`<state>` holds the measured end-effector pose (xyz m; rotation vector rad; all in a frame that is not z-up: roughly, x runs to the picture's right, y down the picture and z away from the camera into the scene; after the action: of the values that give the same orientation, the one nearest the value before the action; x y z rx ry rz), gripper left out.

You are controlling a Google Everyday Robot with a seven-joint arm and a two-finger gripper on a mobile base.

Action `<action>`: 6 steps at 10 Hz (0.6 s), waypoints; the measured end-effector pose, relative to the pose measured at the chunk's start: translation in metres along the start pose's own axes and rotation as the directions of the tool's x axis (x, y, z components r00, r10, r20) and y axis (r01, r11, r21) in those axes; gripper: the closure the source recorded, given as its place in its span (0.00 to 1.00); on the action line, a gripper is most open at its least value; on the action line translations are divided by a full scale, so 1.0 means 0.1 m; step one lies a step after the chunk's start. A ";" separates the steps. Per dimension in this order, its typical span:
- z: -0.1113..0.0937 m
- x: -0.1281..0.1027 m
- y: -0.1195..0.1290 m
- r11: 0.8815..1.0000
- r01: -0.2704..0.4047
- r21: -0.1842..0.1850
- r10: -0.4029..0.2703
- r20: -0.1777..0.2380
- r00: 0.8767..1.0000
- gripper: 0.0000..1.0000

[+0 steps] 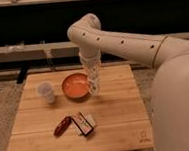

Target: Place the bottle in the ceramic bowl

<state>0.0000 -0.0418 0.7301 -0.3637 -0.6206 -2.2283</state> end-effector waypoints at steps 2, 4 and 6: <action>0.01 0.16 -0.01 1.000 0.024 -0.007 -0.024 -0.005 1.000 0.91; 0.07 0.36 -0.12 0.998 0.057 -0.004 -0.057 -0.005 0.998 0.91; 0.16 0.52 -0.17 0.996 0.088 -0.006 -0.088 0.004 0.996 0.91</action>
<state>-0.0458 -0.0554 0.7607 -0.3501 -0.6427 -2.3147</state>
